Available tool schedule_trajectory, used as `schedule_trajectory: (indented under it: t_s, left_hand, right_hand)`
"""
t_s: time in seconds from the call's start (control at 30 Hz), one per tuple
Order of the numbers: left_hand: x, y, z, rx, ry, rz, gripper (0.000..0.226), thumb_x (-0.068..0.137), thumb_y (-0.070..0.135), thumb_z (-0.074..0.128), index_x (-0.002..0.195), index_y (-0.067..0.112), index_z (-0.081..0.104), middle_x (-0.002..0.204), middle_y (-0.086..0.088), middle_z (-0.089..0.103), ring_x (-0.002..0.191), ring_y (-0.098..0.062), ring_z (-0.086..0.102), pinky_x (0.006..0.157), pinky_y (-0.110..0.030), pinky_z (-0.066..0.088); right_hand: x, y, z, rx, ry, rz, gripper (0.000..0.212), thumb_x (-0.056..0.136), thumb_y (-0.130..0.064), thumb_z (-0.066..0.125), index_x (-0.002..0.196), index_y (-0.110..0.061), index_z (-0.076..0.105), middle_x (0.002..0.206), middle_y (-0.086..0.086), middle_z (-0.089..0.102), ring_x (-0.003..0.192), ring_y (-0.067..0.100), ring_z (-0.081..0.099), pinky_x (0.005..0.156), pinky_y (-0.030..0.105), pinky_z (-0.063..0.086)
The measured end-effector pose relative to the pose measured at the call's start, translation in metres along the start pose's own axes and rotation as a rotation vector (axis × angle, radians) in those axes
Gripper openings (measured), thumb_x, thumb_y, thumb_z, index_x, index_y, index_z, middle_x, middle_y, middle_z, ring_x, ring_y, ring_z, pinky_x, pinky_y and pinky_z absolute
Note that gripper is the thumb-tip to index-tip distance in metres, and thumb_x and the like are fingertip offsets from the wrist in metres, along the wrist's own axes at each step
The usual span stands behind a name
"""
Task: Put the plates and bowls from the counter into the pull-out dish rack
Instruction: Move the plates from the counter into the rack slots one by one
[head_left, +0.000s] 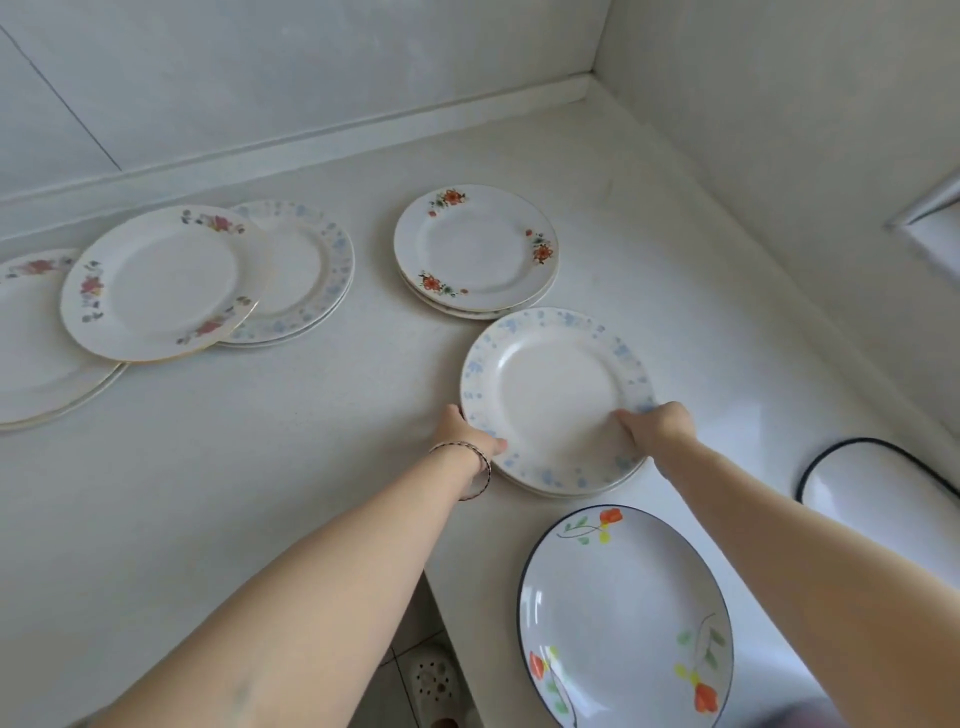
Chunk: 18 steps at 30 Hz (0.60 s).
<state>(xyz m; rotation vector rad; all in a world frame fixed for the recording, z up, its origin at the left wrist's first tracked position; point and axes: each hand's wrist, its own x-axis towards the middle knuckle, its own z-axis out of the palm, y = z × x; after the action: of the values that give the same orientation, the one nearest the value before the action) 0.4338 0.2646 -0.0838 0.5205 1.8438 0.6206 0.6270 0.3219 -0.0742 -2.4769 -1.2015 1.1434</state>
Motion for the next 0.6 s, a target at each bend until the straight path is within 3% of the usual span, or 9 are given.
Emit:
schedule_trajectory:
  t_s: [0.13,0.2,0.27,0.37,0.47,0.53,0.6]
  left_hand:
    - [-0.002,-0.01,-0.028,-0.182,-0.029,-0.05,0.04,0.067,-0.006,0.076,0.086,0.013,0.046,0.117,-0.015,0.062,0.107,-0.031,0.063,0.093,-0.049,0.052]
    - [-0.014,-0.018,-0.052,-0.24,-0.012,-0.042,0.044,0.068,-0.011,0.073,0.077,0.017,0.04,0.101,-0.009,0.06,0.101,-0.031,0.062,0.086,-0.053,0.054]
    - [-0.031,-0.03,-0.081,-0.266,0.022,-0.015,0.044,0.072,-0.015,0.069,0.078,0.015,0.038,0.086,-0.002,0.054,0.094,-0.029,0.059,0.075,-0.048,0.057]
    - [-0.059,-0.056,-0.135,-0.239,0.146,0.034,0.044,0.069,-0.015,0.071,0.09,0.012,0.042,0.091,-0.004,0.057,0.093,-0.027,0.06,0.073,-0.041,0.057]
    - [-0.091,-0.096,-0.198,-0.138,0.29,0.024,0.046,0.067,-0.009,0.075,0.092,0.012,0.042,0.09,-0.002,0.057,0.09,-0.026,0.06,0.077,-0.039,0.057]
    - [-0.116,-0.131,-0.24,-0.124,0.353,0.001,0.046,0.063,-0.006,0.076,0.081,0.019,0.042,0.085,0.001,0.057,0.091,-0.026,0.061,0.08,-0.045,0.057]
    - [-0.143,-0.171,-0.277,-0.181,0.379,-0.026,0.046,0.057,-0.005,0.077,0.084,0.019,0.047,0.093,-0.005,0.063,0.09,-0.026,0.063,0.072,-0.045,0.059]
  right_hand:
    - [-0.016,-0.009,0.002,0.01,-0.021,-0.096,0.041,0.082,-0.023,0.068,0.109,0.007,0.063,0.089,0.014,0.06,0.082,0.026,0.055,0.072,0.034,0.044]
    - [-0.035,-0.021,0.007,-0.011,-0.041,-0.185,0.04,0.081,-0.022,0.067,0.11,0.005,0.062,0.096,0.016,0.064,0.085,0.028,0.059,0.071,0.032,0.045]
    - [-0.061,-0.036,0.018,-0.051,-0.063,-0.276,0.042,0.081,-0.02,0.067,0.113,0.005,0.058,0.108,0.02,0.065,0.096,0.032,0.062,0.074,0.035,0.048]
    - [-0.111,-0.058,0.044,-0.15,-0.139,-0.426,0.046,0.081,-0.019,0.067,0.117,0.006,0.052,0.115,0.021,0.061,0.101,0.033,0.06,0.075,0.036,0.047]
    - [-0.171,-0.069,0.08,-0.271,-0.239,-0.552,0.048,0.082,-0.018,0.068,0.118,0.006,0.046,0.109,0.018,0.057,0.1,0.031,0.057,0.069,0.028,0.035]
    - [-0.215,-0.069,0.108,-0.298,-0.335,-0.606,0.048,0.083,-0.019,0.067,0.118,0.005,0.044,0.103,0.013,0.053,0.097,0.029,0.054,0.069,0.027,0.034]
    - [-0.257,-0.064,0.138,-0.305,-0.415,-0.65,0.047,0.083,-0.019,0.067,0.117,0.004,0.043,0.1,0.009,0.051,0.091,0.023,0.05,0.07,0.029,0.037]
